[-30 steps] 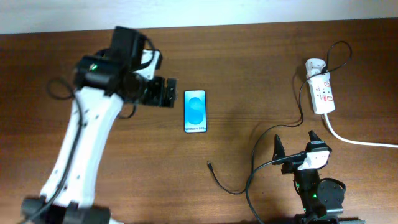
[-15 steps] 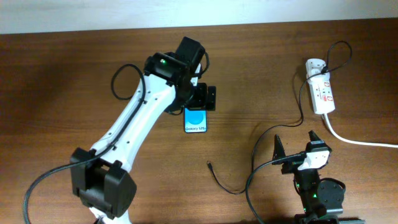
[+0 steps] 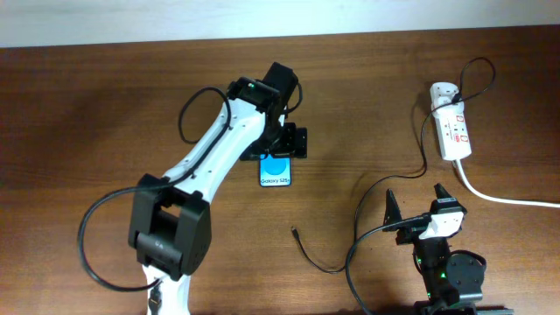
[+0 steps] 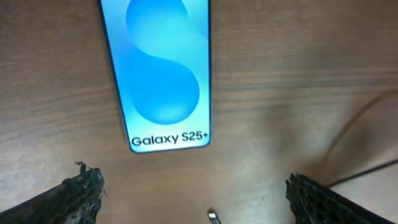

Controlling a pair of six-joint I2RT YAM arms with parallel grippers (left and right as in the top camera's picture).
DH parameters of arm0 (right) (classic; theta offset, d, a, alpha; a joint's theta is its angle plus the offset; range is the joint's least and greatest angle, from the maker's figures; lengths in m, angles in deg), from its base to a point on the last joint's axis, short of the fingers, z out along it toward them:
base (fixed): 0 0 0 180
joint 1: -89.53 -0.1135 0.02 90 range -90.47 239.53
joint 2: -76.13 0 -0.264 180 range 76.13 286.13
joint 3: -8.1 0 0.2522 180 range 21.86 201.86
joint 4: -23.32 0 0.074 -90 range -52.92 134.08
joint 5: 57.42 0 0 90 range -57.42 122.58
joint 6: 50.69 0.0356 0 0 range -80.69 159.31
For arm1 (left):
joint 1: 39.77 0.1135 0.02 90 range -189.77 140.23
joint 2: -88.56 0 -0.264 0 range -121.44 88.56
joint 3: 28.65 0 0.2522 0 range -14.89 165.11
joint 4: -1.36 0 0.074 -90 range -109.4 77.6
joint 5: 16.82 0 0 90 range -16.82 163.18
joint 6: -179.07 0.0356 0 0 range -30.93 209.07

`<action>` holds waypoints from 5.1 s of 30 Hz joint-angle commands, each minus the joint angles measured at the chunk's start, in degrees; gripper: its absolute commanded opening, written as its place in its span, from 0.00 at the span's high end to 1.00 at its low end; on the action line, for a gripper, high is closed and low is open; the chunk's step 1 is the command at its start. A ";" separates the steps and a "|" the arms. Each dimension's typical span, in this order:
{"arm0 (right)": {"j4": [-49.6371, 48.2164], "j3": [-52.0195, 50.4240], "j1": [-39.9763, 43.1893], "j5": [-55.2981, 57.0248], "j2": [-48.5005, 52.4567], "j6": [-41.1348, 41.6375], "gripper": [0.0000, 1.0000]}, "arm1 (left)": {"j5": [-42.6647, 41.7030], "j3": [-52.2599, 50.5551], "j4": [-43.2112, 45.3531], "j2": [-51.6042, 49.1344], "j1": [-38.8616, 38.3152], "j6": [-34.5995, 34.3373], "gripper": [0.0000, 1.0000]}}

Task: Plug charger to phone and switch on socket
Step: 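Move the left gripper forward over the blue-screened phone, then lower the left gripper and close it on the phone's top edge, then lift the phone upright with the left gripper, bottom edge down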

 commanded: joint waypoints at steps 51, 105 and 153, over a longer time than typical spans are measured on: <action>0.35 -0.31 -0.37 0.09 -0.37 -0.42 0.02 | 15.74 0.55 10.25 -6.73 -0.46 -9.16 0.01; 0.35 -0.31 -0.37 0.09 -0.37 -0.42 0.02 | 12.15 0.55 9.46 -15.15 -0.26 -4.44 0.01; 0.35 -0.31 -0.37 0.09 -0.11 -0.42 0.02 | -68.30 13.55 -9.27 -14.32 18.95 -5.25 0.23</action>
